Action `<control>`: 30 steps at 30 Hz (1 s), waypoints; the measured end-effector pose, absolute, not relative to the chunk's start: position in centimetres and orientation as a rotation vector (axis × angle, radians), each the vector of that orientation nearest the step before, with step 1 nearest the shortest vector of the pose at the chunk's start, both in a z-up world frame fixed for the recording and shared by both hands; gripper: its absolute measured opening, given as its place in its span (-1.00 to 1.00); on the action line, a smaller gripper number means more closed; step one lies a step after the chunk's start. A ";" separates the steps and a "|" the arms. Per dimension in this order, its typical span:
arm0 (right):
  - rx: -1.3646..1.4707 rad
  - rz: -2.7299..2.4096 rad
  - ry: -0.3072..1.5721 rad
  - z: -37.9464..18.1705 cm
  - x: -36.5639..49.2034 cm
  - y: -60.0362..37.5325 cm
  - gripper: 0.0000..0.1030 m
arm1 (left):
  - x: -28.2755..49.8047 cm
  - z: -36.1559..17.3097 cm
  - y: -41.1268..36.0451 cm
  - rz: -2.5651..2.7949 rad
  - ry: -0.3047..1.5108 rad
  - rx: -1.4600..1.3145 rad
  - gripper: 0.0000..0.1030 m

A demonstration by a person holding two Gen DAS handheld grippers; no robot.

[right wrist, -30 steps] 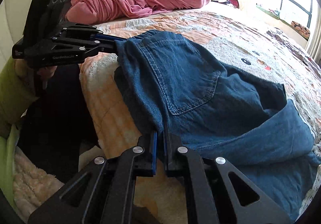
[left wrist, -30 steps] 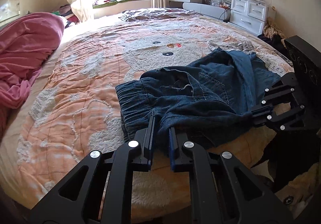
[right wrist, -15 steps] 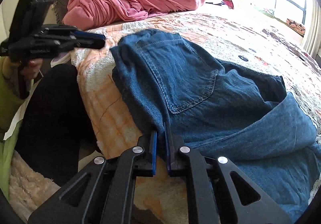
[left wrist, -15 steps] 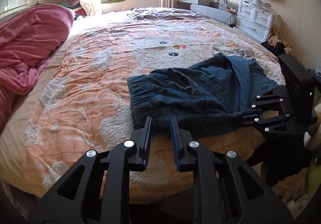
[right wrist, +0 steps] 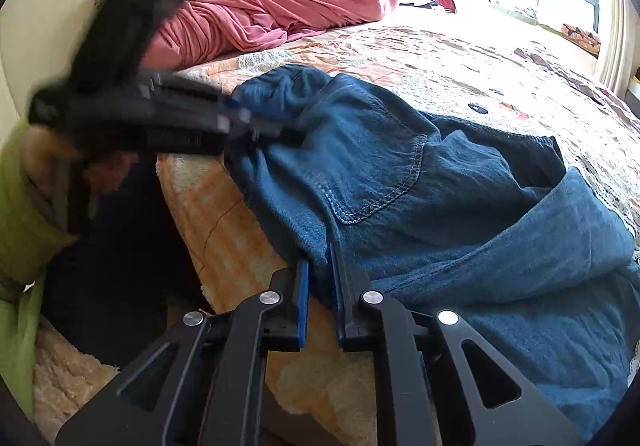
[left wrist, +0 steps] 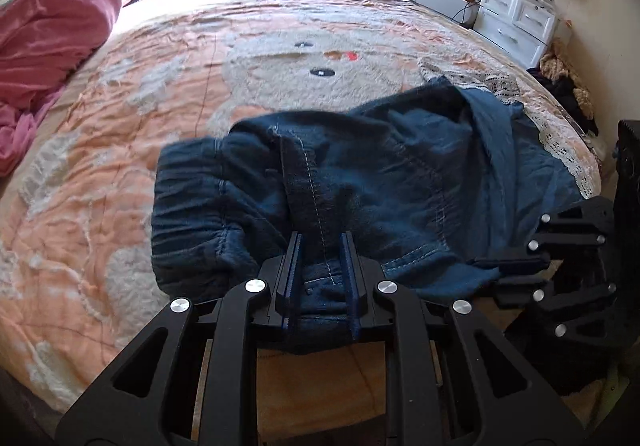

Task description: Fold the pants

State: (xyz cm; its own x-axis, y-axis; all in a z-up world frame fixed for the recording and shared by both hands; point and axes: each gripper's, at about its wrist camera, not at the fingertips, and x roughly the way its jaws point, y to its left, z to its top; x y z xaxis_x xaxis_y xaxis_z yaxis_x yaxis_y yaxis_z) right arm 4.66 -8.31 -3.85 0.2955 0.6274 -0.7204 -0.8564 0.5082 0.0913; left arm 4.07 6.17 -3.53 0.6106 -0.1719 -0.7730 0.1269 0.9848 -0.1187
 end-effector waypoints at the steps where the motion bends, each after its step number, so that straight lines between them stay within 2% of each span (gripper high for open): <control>1: -0.324 1.015 0.793 -3.7 4.7 -8.5 -0.74 | 3.8 -3.9 6.5 -0.179 0.894 -0.070 -0.75; 2: -0.305 1.018 0.797 -3.3 4.8 -8.6 -0.70 | 3.6 -3.9 6.6 -0.182 0.887 -0.070 -0.75; 5: -0.227 1.028 0.785 -1.7 4.6 -9.6 -0.44 | 3.5 -4.0 6.4 -0.180 0.881 -0.047 -0.75; 6: -0.199 1.023 0.763 -0.9 4.4 -10.2 -0.42 | 3.5 -4.2 6.4 -0.181 0.878 -0.042 -0.75; 10: -0.163 0.968 0.706 0.7 4.6 -11.1 -0.41 | 3.6 -4.5 6.3 -0.184 0.867 -0.036 -0.75; 15: -0.220 0.869 0.795 -0.9 7.0 -8.5 -0.41 | 3.5 -4.5 6.2 -0.182 0.859 -0.034 -0.75; 19: -0.258 0.804 0.909 -4.3 7.9 -7.8 -0.40 | 3.5 -4.6 6.2 -0.185 0.858 -0.034 -0.75; 26: -0.156 0.843 0.883 -3.4 7.9 -9.6 -0.40 | 3.1 -3.8 6.1 -0.182 0.820 -0.040 -0.74; 28: -0.089 0.855 0.852 -2.1 7.9 -11.3 -0.38 | 2.4 -2.5 6.2 -0.207 0.783 -0.061 -0.59; 29: -0.073 0.846 0.836 -1.5 7.9 -12.3 -0.31 | 2.1 -1.8 6.1 -0.216 0.766 -0.064 -0.43; 30: -0.055 0.829 0.817 -0.8 8.0 -13.5 -0.23 | 1.6 -0.9 5.9 -0.218 0.739 -0.060 -0.35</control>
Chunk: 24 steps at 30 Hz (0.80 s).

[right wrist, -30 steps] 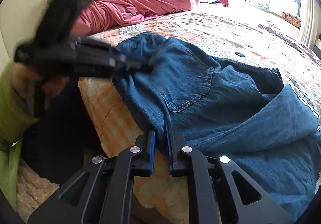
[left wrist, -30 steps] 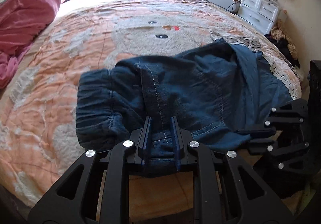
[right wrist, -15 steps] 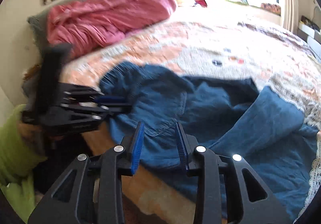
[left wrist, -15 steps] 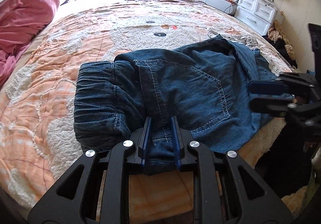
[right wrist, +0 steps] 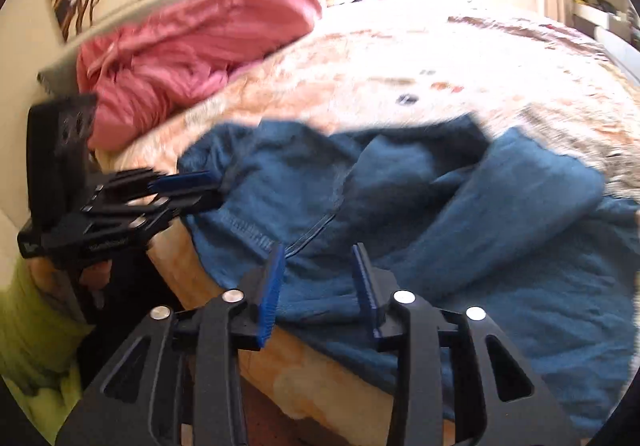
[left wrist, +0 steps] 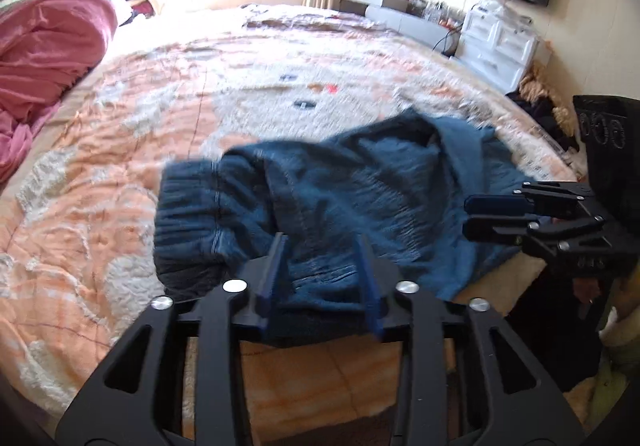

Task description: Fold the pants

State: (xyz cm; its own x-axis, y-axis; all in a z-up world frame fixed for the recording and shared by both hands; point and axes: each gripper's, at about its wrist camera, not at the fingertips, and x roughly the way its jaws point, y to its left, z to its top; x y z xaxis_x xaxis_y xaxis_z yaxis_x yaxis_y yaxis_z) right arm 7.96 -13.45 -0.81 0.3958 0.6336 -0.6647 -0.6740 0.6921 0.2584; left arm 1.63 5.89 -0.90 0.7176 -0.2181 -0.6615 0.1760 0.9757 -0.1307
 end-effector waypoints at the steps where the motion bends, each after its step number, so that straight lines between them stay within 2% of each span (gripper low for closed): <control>1: -0.035 0.811 0.803 -0.3 8.1 -14.6 -0.20 | 1.4 -0.2 5.6 -0.224 0.719 -0.055 -0.35; 7: 0.043 0.651 0.784 1.3 9.2 -19.7 -0.04 | 2.1 2.3 2.6 -0.297 0.692 -0.031 -0.08; 9: 0.046 0.602 0.776 1.6 9.7 -21.2 0.08 | 2.9 2.0 1.3 -0.327 0.719 -0.029 -0.02; 19: 0.057 0.467 0.773 1.5 12.3 -25.1 0.38 | 7.9 -1.4 -4.8 -0.544 0.887 -0.122 -0.01; 24: 0.000 0.459 0.796 1.9 14.6 -23.5 0.42 | 10.4 -3.0 -6.6 -0.542 0.958 -0.118 -0.25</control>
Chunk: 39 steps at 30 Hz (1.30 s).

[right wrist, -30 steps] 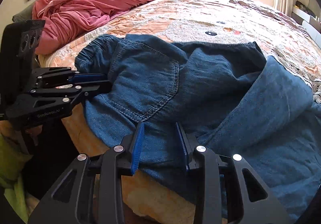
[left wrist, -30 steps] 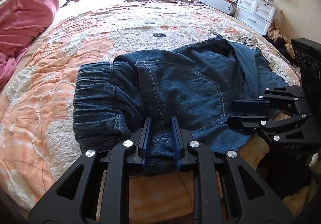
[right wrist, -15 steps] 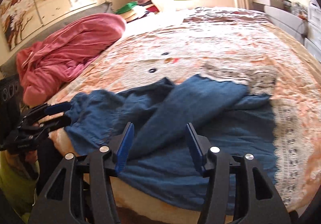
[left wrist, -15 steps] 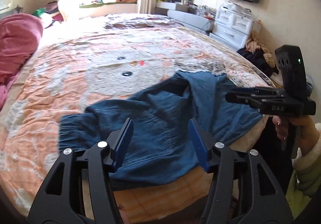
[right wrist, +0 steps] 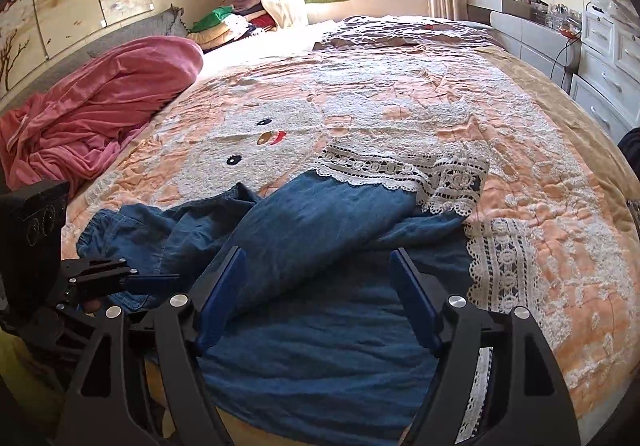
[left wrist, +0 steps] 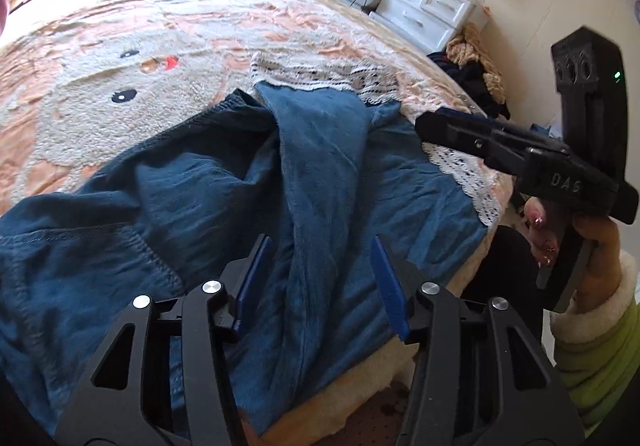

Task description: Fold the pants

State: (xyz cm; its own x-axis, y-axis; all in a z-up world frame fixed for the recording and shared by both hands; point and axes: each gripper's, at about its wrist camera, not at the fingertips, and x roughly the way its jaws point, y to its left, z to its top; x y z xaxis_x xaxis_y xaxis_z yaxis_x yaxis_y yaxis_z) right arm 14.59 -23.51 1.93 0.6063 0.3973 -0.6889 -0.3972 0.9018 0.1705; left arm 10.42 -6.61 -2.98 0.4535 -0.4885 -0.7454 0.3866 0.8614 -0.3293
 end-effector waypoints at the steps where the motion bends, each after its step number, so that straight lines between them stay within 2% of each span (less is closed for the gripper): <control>1: -0.016 0.460 0.804 2.1 15.1 -23.1 0.42 | 10.7 -3.1 -6.8 -0.535 0.967 -0.113 -0.30; 5: -0.027 0.479 0.825 2.6 17.8 -21.6 0.44 | 12.0 -3.9 -7.3 -0.543 1.002 -0.126 -0.76; 8: -0.055 0.473 0.848 2.6 20.2 -20.1 0.44 | 12.1 -4.3 -7.7 -0.581 0.989 -0.150 -0.94; 19: -0.252 0.355 1.002 -0.8 29.1 -12.8 0.41 | 11.4 -5.0 -8.9 -0.651 0.942 -0.151 -0.95; 23: -0.251 0.283 1.087 -3.4 31.7 -12.3 0.09 | 11.6 -5.1 -8.6 -0.658 0.942 -0.162 -0.96; 25: -0.262 0.264 1.105 -4.3 32.4 -12.3 -0.26 | 11.7 -5.0 -8.4 -0.660 0.941 -0.168 -0.96; 26: -0.274 0.255 1.099 -4.6 32.6 -12.4 -0.52 | 11.8 -5.0 -8.3 -0.656 0.939 -0.168 -0.96; 27: -0.269 0.263 1.095 -4.6 32.6 -12.6 -0.70 | 11.9 -5.0 -8.2 -0.651 0.937 -0.165 -0.96; 28: -0.258 0.275 1.089 -4.4 32.6 -12.9 -0.79 | 11.7 -4.9 -8.0 -0.648 0.936 -0.167 -0.96; 39: 0.151 0.385 0.853 4.4 28.7 -22.5 -0.82 | 12.2 -2.8 -5.2 -0.611 0.852 -0.193 -1.00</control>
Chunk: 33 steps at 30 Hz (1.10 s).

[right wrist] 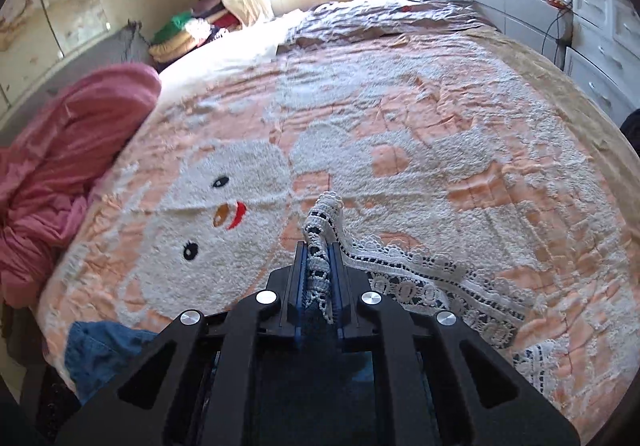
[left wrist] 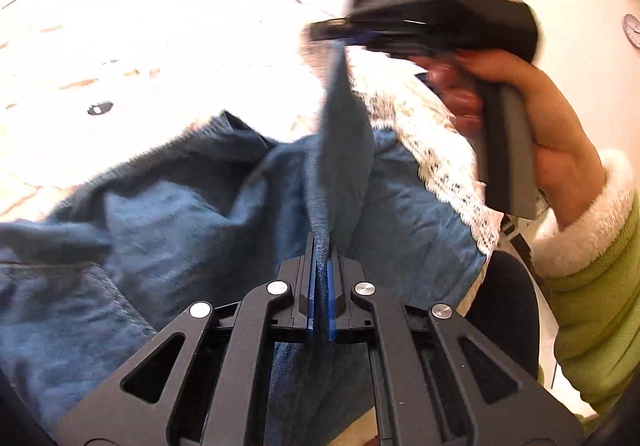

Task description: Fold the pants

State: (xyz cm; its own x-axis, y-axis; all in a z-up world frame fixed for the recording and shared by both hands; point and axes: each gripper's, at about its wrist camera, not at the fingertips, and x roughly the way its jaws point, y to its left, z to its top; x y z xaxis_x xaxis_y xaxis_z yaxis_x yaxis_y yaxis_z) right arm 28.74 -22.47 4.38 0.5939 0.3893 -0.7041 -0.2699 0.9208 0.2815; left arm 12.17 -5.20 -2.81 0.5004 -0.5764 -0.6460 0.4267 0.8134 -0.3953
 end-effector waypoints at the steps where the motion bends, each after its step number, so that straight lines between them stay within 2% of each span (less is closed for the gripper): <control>1: 0.185 0.388 0.825 5.3 28.0 -23.7 -0.82 | 11.9 -2.6 -4.9 -0.611 0.840 -0.193 -1.00; 7: 0.374 0.347 0.725 7.1 21.8 -31.2 -0.83 | 10.8 -1.5 -5.1 -0.645 0.790 -0.149 -1.00; 14: 0.521 0.228 0.817 1.7 14.9 -37.1 -0.86 | 10.3 -2.0 -6.8 -0.661 0.795 -0.068 -1.00; 23: 0.557 0.203 0.848 -0.3 9.3 -37.9 -0.86 | 8.1 -2.7 -8.3 -0.706 0.766 0.055 -1.00; 33: 0.581 0.186 0.950 -3.4 7.2 -39.0 -0.86 | 7.1 -3.6 -9.4 -0.741 0.797 0.135 -0.96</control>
State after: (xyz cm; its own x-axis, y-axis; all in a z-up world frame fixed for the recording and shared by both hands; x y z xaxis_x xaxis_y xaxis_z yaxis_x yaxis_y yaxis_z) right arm 7.17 -39.04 -3.42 0.5793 0.3967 -0.7120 0.0990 0.8328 0.5446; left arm 7.12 -9.36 -3.61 0.4651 -0.5521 -0.6920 0.6495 0.7439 -0.1570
